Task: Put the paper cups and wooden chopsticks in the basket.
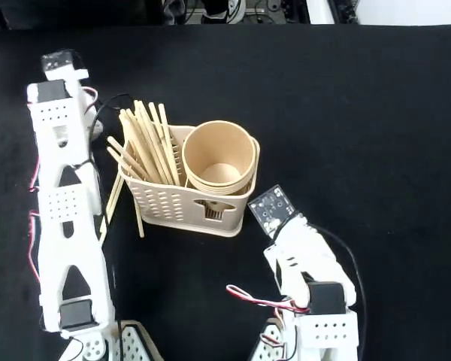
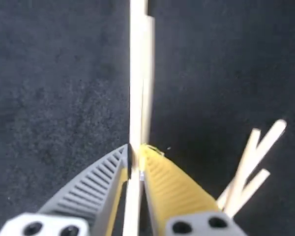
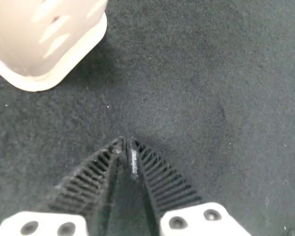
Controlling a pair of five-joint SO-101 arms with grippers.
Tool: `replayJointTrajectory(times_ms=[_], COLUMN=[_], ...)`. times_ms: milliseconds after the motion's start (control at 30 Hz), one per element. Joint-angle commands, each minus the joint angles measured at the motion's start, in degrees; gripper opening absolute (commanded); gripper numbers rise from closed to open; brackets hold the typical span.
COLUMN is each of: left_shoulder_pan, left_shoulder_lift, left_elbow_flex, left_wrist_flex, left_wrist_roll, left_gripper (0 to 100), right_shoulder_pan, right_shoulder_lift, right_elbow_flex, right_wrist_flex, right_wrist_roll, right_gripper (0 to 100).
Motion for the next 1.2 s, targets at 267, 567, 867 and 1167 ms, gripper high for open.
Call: replayJointTrajectory(times_ms=[267,567,867,1167], left_shoulder_pan=[-0.6,1.5,5.6,6.9], left_shoulder_lift=[-37.8,-58.3,-91.6,-126.3], left_elbow_flex=[40.9,68.6,107.7,136.9], left_wrist_flex=[0.0,-13.7,-42.0,-62.1], left_wrist_roll=[-0.4,-1.8,-2.1,-1.8], left_gripper=[3,3,3,3], right_shoulder_pan=[0.4,0.4,0.4,0.4], right_shoulder_lift=[-4.1,-4.1,-4.1,-4.1], right_elbow_flex=[-0.1,-0.1,-0.1,-0.1], right_wrist_flex=[-0.3,-0.3,-0.2,-0.2], right_wrist_roll=[0.4,0.4,0.4,0.4], right_gripper=[1.2,1.2,1.2,1.2])
